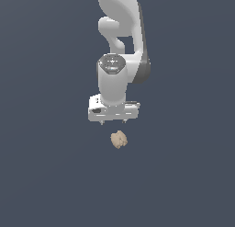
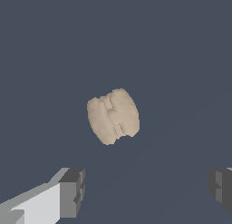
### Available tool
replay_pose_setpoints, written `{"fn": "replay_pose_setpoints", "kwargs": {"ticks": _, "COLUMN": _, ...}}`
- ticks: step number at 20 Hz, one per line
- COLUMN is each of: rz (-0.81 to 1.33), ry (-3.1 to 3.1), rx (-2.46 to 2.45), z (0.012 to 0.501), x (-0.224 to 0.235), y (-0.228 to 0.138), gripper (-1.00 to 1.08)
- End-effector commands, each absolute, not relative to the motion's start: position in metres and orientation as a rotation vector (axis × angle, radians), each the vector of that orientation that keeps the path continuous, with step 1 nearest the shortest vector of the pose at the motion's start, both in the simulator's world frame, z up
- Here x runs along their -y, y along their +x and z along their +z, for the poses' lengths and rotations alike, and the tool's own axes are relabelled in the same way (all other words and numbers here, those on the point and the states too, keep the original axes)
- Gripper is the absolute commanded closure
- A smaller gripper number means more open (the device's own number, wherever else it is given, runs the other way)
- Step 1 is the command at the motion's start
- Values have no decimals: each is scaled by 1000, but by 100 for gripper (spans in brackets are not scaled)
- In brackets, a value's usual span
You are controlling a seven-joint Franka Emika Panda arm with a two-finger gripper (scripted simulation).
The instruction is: Pick up the object and move it to a goal position.
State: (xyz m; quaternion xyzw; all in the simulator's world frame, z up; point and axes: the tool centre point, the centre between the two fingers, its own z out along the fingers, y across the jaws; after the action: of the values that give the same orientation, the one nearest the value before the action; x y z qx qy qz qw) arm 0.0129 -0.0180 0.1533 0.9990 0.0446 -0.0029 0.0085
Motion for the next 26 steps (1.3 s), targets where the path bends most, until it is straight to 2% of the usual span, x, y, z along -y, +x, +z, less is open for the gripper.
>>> {"fn": "replay_pose_setpoints", "kwargs": {"ticks": 1, "rz": -10, "ry": 3117, "rx": -228, "z": 144, "x": 14, "y": 18, "gripper": -92}}
{"fn": "replay_pose_setpoints", "kwargs": {"ticks": 13, "rz": -3, "ry": 3070, "rx": -646, "z": 101, "x": -3, "y": 40, "gripper": -92}}
{"fn": "replay_pose_setpoints", "kwargs": {"ticks": 26, "rz": -1, "ry": 3058, "rx": -719, "z": 86, "x": -6, "y": 43, "gripper": -92}}
